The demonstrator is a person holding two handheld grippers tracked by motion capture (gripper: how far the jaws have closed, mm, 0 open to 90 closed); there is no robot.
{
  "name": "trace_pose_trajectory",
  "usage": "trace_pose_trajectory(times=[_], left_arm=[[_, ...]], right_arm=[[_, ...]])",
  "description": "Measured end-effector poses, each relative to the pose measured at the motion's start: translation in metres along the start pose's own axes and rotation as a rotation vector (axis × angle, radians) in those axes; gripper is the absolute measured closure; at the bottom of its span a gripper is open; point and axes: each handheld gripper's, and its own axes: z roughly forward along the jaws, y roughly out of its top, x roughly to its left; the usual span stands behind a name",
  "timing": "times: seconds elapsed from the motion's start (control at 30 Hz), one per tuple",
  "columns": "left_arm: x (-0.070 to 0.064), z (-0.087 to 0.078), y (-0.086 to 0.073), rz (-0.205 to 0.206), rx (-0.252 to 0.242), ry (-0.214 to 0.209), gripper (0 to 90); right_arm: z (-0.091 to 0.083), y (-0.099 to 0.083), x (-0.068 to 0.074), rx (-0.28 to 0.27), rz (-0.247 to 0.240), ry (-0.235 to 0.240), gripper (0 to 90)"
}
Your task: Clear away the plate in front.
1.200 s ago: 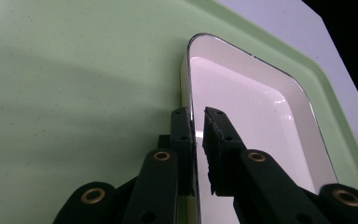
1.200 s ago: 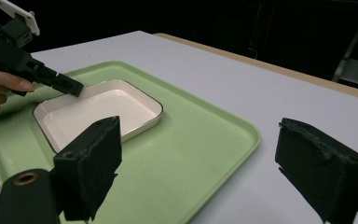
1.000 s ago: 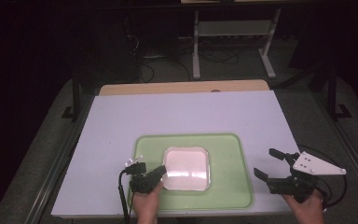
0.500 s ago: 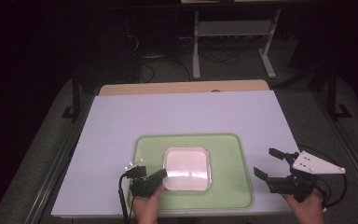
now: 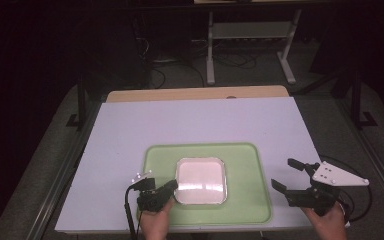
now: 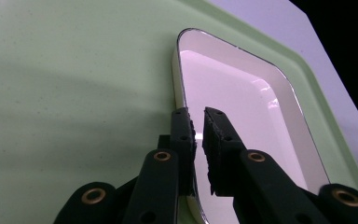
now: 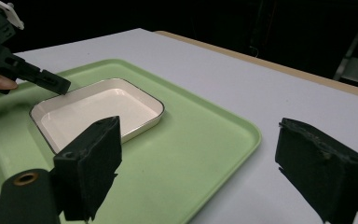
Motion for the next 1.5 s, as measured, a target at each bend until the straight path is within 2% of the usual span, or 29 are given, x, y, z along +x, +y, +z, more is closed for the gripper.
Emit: trace_pose_trajectory(times=[0.07,0.1,0.27,0.77,1.03,1.17,1.5], left_arm=[[0.000,-0.002,0.001,0.006,-0.003,-0.006,81.6],[0.001,-0.005,0.003,0.024,-0.009,-0.004,81.5],[0.003,-0.008,0.005,0.037,-0.020,-0.012,79.7],[0.005,-0.020,0.014,0.164,-0.036,-0.051,70.3],[0.004,-0.022,0.014,0.218,-0.033,-0.081,64.4],[0.003,-0.022,0.014,0.259,-0.033,-0.091,60.9],[0.006,-0.027,0.016,0.306,-0.026,-0.122,53.8]], right_arm=[[0.000,0.000,0.000,0.001,0.002,0.000,13.6],[0.001,0.000,0.000,0.001,0.000,0.000,13.6],[0.002,0.000,0.000,0.002,-0.002,-0.001,13.6],[0.003,0.000,0.001,0.008,-0.004,-0.003,13.6],[0.004,0.000,0.001,0.012,-0.003,-0.005,13.6],[0.004,0.000,0.001,0.015,-0.003,-0.006,13.6],[0.004,-0.001,0.002,0.017,0.002,-0.010,13.6]])
